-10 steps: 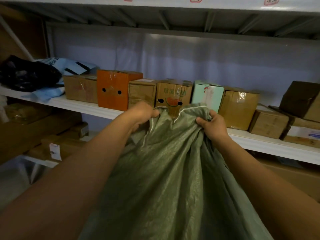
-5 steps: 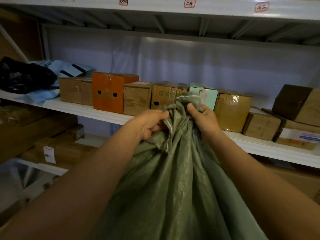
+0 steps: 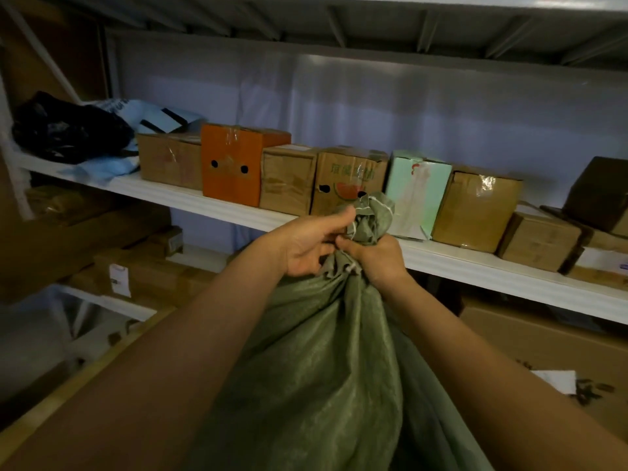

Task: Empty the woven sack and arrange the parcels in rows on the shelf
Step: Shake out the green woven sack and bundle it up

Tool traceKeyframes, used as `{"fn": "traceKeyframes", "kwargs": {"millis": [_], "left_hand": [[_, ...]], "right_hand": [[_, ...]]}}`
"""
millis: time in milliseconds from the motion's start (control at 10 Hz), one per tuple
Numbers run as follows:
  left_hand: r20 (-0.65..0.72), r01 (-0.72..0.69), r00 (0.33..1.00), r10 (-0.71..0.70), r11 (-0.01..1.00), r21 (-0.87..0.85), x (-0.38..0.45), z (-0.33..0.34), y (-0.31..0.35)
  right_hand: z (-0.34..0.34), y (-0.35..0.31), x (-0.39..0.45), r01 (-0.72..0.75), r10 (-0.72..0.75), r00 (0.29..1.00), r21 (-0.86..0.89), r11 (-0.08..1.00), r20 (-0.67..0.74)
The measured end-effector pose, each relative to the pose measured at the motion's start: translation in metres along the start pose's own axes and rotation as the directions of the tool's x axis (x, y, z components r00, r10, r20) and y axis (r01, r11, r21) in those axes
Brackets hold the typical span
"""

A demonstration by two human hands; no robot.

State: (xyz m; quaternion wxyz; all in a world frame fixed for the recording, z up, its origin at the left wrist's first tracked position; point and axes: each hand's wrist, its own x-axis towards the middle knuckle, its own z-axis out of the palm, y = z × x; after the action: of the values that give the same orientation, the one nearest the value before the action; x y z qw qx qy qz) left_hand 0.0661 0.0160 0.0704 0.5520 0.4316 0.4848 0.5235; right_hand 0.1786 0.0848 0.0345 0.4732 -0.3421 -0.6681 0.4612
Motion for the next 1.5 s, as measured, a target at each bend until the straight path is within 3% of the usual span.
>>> {"fn": "traceKeyframes", "kwargs": {"millis": [100,200,300,400,500,600,700,800,900,1000,1100,1200,1300,1400,1500], "left_hand": [[-0.092,-0.033,0.994,0.056,0.972,0.232,-0.013,-0.026,-0.011],[-0.15,0.153,0.987,-0.064,0.688,0.709,-0.028,-0.062,-0.038],[-0.323,0.347,0.937,-0.134,0.471,0.811,-0.036,-0.094,-0.084],[-0.447,0.421,0.893,-0.062,0.47,0.776,-0.029,-0.11,-0.125],[-0.537,0.442,0.843,0.035,0.523,0.729,-0.016,-0.121,-0.134],[-0.644,0.321,0.761,0.079,0.817,0.479,-0.013,-0.118,-0.096],[-0.647,0.034,0.763,0.009,0.998,0.053,-0.017,-0.106,-0.046],[-0.583,-0.157,0.809,0.078,0.984,-0.087,-0.024,-0.084,-0.017],[-0.554,-0.125,0.831,0.037,0.985,-0.121,-0.026,-0.073,-0.031],[-0.567,0.037,0.819,-0.092,0.993,-0.108,-0.021,-0.07,-0.065],[-0.545,0.12,0.831,-0.11,0.993,-0.017,-0.019,-0.063,-0.079],[-0.428,0.069,0.903,-0.037,0.996,0.059,-0.017,-0.055,-0.079],[-0.391,0.052,0.92,-0.027,0.997,0.053,-0.016,-0.054,-0.075],[-0.328,0.042,0.945,-0.014,0.996,0.078,-0.021,-0.062,-0.073],[-0.247,0.057,0.967,-0.061,0.998,-0.023,-0.029,-0.076,-0.073]], "right_hand": [[-0.008,-0.012,0.005,-0.008,0.007,0.998,-0.02,1.0,-0.055],[-0.022,-0.014,0.013,0.004,-0.006,0.99,-0.015,1.0,-0.14],[-0.027,-0.005,0.019,0.025,-0.04,0.987,-0.102,0.994,-0.155],[-0.026,0.0,0.018,0.112,-0.142,0.988,-0.372,0.921,-0.053],[-0.029,0.004,0.018,0.255,-0.237,0.965,-0.645,0.72,0.117],[-0.031,0.0,0.021,0.319,-0.217,0.947,-0.787,0.528,0.238],[-0.031,-0.014,0.029,0.302,-0.257,0.949,-0.767,0.566,0.183],[-0.033,-0.027,0.031,0.271,-0.327,0.942,-0.736,0.621,0.072],[-0.031,-0.024,0.016,0.259,-0.261,0.957,-0.769,0.584,0.124],[-0.02,-0.01,-0.005,0.191,-0.064,0.98,-0.783,0.592,0.19],[-0.001,0.001,-0.013,0.111,0.15,0.947,-0.729,0.676,0.283],[0.024,0.017,-0.014,0.087,0.276,0.884,-0.712,0.697,0.378],[0.045,0.034,-0.018,0.148,0.278,0.857,-0.724,0.674,0.434],[0.054,0.046,-0.024,0.159,0.149,0.906,-0.645,0.748,0.396],[0.049,0.049,-0.022,0.185,0.018,0.951,-0.612,0.769,0.309]]}}
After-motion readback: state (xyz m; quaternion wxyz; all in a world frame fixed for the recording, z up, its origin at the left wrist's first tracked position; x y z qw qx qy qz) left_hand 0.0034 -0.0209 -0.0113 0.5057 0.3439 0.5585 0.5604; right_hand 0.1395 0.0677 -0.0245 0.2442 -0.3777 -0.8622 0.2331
